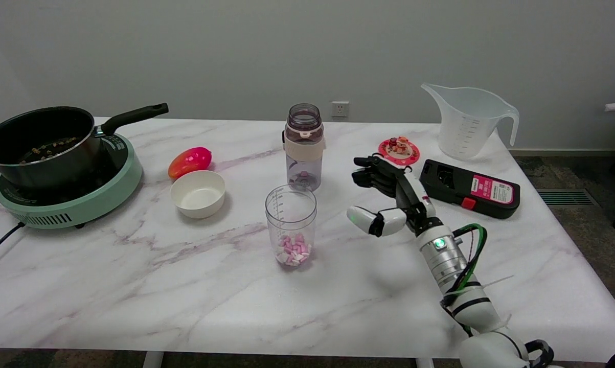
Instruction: Pick up the measuring cup.
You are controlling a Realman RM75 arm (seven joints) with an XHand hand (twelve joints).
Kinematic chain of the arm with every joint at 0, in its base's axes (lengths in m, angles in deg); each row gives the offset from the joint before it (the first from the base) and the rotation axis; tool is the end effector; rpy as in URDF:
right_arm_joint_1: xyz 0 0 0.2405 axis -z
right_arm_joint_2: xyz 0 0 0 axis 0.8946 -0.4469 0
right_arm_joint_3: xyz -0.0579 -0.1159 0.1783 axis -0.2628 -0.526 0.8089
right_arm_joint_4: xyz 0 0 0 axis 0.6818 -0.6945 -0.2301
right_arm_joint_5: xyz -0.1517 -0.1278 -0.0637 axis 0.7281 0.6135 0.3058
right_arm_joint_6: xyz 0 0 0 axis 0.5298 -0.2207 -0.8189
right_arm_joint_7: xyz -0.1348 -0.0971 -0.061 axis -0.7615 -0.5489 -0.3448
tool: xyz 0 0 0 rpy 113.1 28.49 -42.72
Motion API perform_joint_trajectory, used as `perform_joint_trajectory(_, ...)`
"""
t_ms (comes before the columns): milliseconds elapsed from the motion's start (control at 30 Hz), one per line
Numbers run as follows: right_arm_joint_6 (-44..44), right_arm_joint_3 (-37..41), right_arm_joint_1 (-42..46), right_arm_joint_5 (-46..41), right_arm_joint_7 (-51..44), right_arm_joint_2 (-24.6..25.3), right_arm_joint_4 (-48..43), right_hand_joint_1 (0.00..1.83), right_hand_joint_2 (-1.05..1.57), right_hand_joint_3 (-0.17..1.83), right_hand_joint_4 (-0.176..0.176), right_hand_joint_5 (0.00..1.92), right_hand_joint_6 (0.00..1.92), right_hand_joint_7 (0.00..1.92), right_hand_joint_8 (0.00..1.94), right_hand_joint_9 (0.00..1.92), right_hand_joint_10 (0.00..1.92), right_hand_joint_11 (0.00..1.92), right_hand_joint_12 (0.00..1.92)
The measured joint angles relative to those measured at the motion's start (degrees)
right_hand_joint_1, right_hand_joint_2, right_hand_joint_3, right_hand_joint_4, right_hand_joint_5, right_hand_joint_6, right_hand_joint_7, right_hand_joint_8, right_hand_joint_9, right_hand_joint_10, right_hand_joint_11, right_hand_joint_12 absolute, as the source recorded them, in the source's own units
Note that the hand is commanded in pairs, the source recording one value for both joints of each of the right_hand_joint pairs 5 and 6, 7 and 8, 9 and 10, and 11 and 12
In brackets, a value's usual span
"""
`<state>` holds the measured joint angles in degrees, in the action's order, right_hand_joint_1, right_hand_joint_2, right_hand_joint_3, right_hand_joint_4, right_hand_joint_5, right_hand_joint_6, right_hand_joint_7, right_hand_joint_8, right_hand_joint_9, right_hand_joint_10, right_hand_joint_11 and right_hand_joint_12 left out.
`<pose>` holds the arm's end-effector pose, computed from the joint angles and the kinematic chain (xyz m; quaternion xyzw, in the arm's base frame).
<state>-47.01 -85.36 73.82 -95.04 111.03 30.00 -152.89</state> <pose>-0.2659 -0.3161 0.3058 0.5656 -0.3621 0.5020 0.5450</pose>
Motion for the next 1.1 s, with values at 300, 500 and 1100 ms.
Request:
perform_joint_trajectory(300, -2.77, -4.19, 0.8, -1.05, -11.41, 1.39, -1.84, 1.16, -0.19, 1.27, 0.0, 0.45, 0.45, 0.67, 0.67, 0.66, 0.66, 0.57, 0.57)
perform_joint_trajectory(500, -4.1, -6.77, 0.31, -1.43, -18.82, 2.52, -1.45, 1.17, -0.23, 1.32, 0.0, 0.37, 0.37, 0.67, 0.67, 0.67, 0.67, 0.58, 0.58)
perform_joint_trajectory(1100, -5.84, -12.49, -0.94, -3.05, -26.84, 5.19, -1.31, 1.17, -0.17, 1.31, 0.0, 0.31, 0.31, 0.65, 0.65, 0.68, 0.68, 0.6, 0.6)
